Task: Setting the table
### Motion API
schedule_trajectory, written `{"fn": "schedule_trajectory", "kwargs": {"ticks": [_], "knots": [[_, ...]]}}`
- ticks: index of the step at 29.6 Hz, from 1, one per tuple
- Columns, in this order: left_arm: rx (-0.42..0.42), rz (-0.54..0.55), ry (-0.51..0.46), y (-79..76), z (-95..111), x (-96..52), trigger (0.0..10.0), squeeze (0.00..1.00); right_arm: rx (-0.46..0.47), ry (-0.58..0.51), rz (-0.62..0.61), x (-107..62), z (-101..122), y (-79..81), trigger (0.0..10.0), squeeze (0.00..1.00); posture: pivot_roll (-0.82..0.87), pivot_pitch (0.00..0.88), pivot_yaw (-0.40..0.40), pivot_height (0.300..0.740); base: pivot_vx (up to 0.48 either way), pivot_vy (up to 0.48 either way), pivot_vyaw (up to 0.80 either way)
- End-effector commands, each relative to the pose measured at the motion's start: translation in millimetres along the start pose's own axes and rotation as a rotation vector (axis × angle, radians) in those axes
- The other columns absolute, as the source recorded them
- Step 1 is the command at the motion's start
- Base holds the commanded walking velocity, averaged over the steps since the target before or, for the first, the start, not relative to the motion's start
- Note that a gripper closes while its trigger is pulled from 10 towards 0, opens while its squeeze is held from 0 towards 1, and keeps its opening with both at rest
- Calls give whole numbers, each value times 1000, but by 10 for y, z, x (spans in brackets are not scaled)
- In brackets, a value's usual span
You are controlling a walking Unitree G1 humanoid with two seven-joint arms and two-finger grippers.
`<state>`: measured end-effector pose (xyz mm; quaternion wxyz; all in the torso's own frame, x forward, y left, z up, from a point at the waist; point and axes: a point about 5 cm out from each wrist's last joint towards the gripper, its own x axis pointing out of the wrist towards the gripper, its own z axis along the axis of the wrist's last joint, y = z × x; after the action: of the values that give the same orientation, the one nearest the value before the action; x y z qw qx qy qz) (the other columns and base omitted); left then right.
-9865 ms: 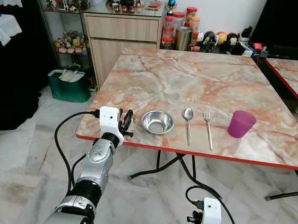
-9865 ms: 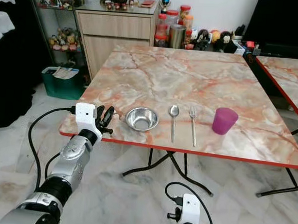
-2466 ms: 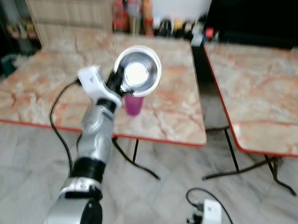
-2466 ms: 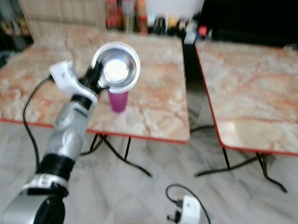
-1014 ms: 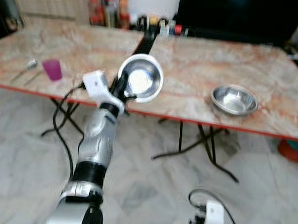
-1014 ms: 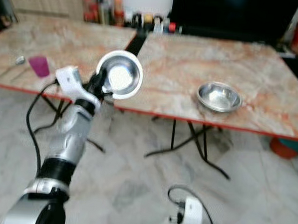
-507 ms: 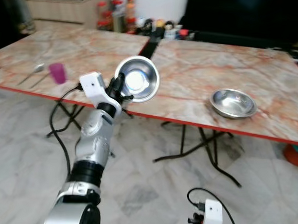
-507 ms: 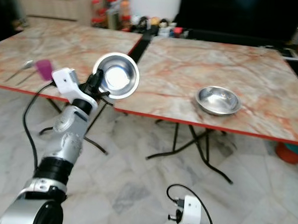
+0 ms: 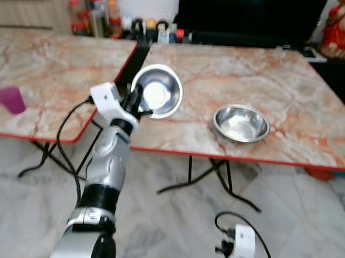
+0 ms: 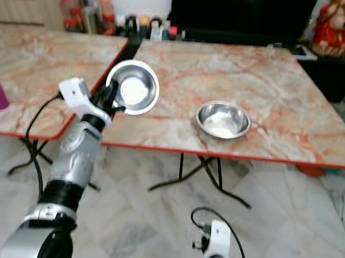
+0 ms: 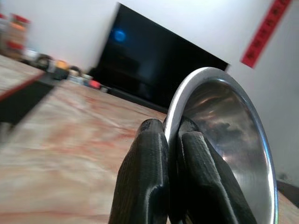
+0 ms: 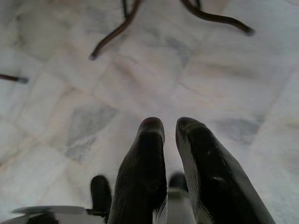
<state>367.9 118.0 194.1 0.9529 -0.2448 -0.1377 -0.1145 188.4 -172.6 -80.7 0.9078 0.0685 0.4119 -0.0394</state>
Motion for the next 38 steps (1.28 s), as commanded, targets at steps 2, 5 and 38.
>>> {"fn": "schedule_trajectory", "kwargs": {"ticks": [2, 5, 38], "knots": [[6, -34, -23, -75, 60, 44, 10000, 0, 2, -4, -13, 0, 17, -42, 10000, 0, 17, 0, -17, 740, 375, 0, 0], [5, -35, -21, -75, 59, 44, 10000, 0, 2, -4, -11, 0, 16, -39, 10000, 0, 16, 0, -16, 740, 377, 0, 0], [28, -24, -16, -68, 35, 42, 10000, 0, -1, -11, 3, 2, 27, -24, 10000, 0, 14, 0, -18, 740, 221, -8, 0]]}}
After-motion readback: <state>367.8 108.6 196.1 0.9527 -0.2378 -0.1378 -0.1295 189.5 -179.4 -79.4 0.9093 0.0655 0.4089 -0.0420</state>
